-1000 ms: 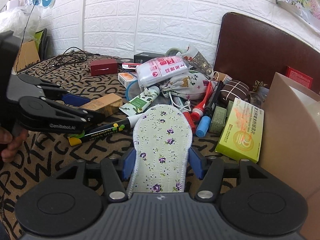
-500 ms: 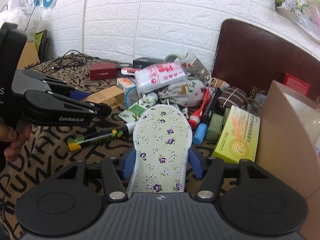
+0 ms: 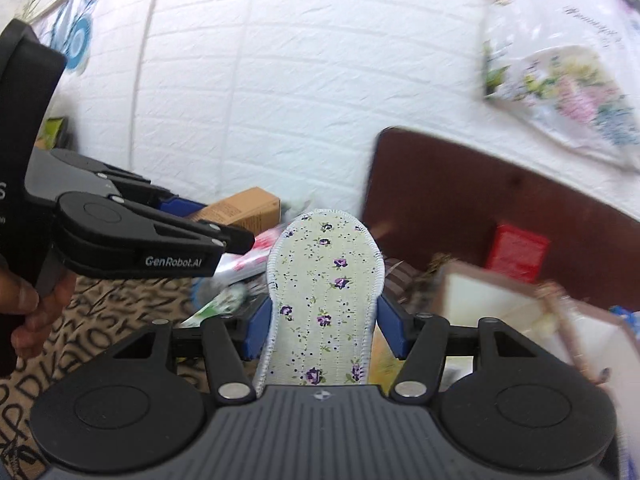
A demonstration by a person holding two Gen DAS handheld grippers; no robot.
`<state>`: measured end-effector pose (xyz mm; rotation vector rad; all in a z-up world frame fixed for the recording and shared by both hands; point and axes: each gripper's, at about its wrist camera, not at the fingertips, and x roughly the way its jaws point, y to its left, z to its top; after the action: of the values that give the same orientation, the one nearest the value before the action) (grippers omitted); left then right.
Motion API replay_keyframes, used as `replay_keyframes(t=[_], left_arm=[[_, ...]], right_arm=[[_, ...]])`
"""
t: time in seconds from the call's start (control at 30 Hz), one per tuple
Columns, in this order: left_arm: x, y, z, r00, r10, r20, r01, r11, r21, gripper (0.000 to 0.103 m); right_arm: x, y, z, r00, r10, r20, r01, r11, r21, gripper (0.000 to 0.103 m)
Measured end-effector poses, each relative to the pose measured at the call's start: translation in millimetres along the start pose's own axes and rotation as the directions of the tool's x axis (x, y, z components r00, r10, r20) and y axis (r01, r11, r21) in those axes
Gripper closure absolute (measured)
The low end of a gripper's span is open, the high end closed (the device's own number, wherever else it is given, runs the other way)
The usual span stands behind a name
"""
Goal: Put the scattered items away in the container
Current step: 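Carry box and marker with left tool while right tool carries insole into cardboard box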
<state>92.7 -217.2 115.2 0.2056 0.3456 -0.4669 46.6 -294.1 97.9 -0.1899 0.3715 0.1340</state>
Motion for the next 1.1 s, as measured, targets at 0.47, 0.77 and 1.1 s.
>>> replay_keyframes(t=[0.47,0.77,1.1], left_arm=[[77,-119,56,0.992,-0.123,0.001,0.123,0.992,-0.018,0.071],[96,-139,54,0.998,-0.035,-0.058,0.032,0.998,-0.050,0.071],[86,-139,49,0.997,0.049,-0.064,-0.054,0.996,-0.067,0.063]], right_arm=[[-24,-141,-13,0.960,-0.278,-0.019,0.277,0.944,0.180,0.046],[-7,-176,-55,0.942,-0.307,-0.132,0.332,0.910,0.250,0.046],[-1,-179,-71,0.938,-0.301,-0.174,0.341,0.893,0.294,0.036]])
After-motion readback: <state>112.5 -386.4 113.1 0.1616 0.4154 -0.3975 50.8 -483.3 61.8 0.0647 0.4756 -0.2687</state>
